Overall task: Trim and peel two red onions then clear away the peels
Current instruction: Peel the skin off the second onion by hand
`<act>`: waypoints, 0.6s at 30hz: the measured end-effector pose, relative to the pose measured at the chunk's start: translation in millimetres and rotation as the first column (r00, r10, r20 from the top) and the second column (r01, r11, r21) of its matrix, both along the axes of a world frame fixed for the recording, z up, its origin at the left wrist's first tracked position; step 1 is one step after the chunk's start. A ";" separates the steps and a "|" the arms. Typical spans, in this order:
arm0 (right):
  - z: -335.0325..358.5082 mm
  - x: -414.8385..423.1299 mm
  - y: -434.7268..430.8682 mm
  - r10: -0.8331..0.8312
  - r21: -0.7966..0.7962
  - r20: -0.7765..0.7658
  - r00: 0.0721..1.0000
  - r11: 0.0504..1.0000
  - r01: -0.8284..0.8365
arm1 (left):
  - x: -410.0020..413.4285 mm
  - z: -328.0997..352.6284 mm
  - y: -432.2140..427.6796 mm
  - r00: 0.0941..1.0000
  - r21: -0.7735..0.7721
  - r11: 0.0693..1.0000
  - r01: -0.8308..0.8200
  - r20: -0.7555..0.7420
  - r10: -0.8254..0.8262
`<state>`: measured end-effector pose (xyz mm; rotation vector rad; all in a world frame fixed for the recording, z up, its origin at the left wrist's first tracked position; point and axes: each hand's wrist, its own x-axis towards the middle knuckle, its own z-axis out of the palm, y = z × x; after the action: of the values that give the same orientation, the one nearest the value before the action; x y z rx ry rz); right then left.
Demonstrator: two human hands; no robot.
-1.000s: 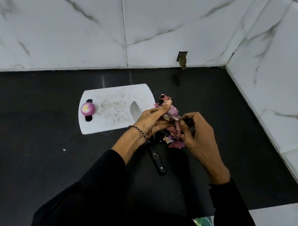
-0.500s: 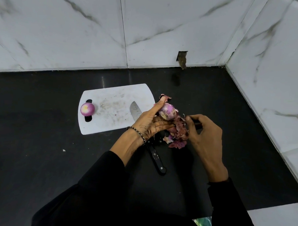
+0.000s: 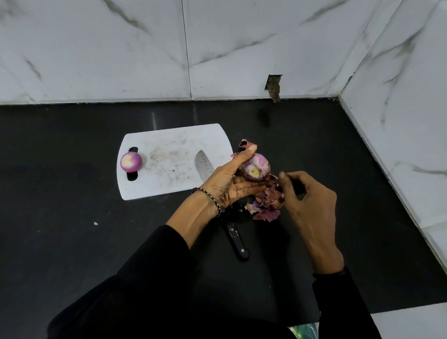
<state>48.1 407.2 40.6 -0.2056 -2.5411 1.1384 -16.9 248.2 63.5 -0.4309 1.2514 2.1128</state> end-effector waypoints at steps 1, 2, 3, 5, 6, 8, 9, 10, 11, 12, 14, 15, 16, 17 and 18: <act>0.7 0.4 0.3 0.021 0.000 -0.009 1.000 1.000 -0.021 | -0.4 0.0 0.0 1.000 0.005 1.000 -0.007 0.003 0.007; 1.8 0.9 0.4 0.043 -0.004 -0.018 0.999 0.999 -0.043 | -0.9 0.2 -0.2 1.000 0.010 1.000 -0.015 0.005 0.015; 2.3 1.0 0.6 0.060 -0.014 -0.028 0.998 0.998 -0.060 | -0.8 0.6 -0.6 1.000 0.013 1.000 -0.020 0.004 0.020; 6.0 1.6 -1.3 0.073 -0.052 -0.044 0.996 0.996 -0.075 | -0.3 -0.1 -1.6 1.000 0.013 1.000 -0.017 -0.008 0.017; 8.2 1.7 -2.7 0.079 -0.079 -0.055 0.995 0.993 -0.083 | -0.1 -0.7 -2.0 1.000 0.012 1.000 -0.011 -0.017 0.011; 11.3 1.1 -4.7 0.104 -0.116 -0.087 0.991 0.987 -0.114 | 0.8 -1.5 -3.1 1.000 0.017 1.000 -0.012 -0.028 0.012; 12.8 0.7 -5.0 0.120 -0.123 -0.100 0.988 0.984 -0.132 | 1.1 -1.6 -3.4 0.999 0.016 1.000 -0.017 -0.033 0.017; 13.6 0.2 -5.2 0.141 -0.126 -0.108 0.984 0.980 -0.154 | 1.0 -2.1 -3.7 0.999 0.013 1.000 -0.016 -0.041 0.017; 14.3 -0.2 -5.4 0.165 -0.126 -0.114 0.980 0.976 -0.179 | 1.0 -2.4 -3.9 0.999 0.007 1.000 -0.012 -0.049 0.012; 14.9 -0.7 -5.9 0.192 -0.123 -0.119 0.974 0.971 -0.206 | 1.2 -2.9 -4.2 0.998 -0.003 1.000 -0.007 -0.055 0.007; 15.4 -1.5 -7.9 0.241 -0.116 -0.131 0.962 0.960 -0.256 | 2.0 -2.5 -4.8 0.998 -0.014 1.000 0.006 -0.058 -0.007; 15.7 -2.1 -9.0 0.260 -0.110 -0.139 0.956 0.955 -0.276 | 2.1 -1.9 -5.1 0.998 -0.017 1.000 0.013 -0.053 -0.014; 16.0 -2.6 -10.5 0.274 -0.104 -0.149 0.950 0.951 -0.291 | 2.1 -1.8 -5.5 0.999 -0.022 1.000 0.019 -0.051 -0.020; 15.7 -3.3 -11.7 0.281 -0.099 -0.156 0.947 0.949 -0.298 | 1.9 -2.3 -5.7 0.998 -0.030 0.999 0.029 -0.053 -0.030; 15.2 -3.8 -12.4 0.284 -0.095 -0.162 0.945 0.949 -0.301 | 1.5 -2.9 -5.7 0.997 -0.037 0.998 0.042 -0.058 -0.044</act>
<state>44.3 394.7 55.7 0.2296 -2.4293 1.3607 -15.4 242.6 60.6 -0.3562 1.3216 2.0837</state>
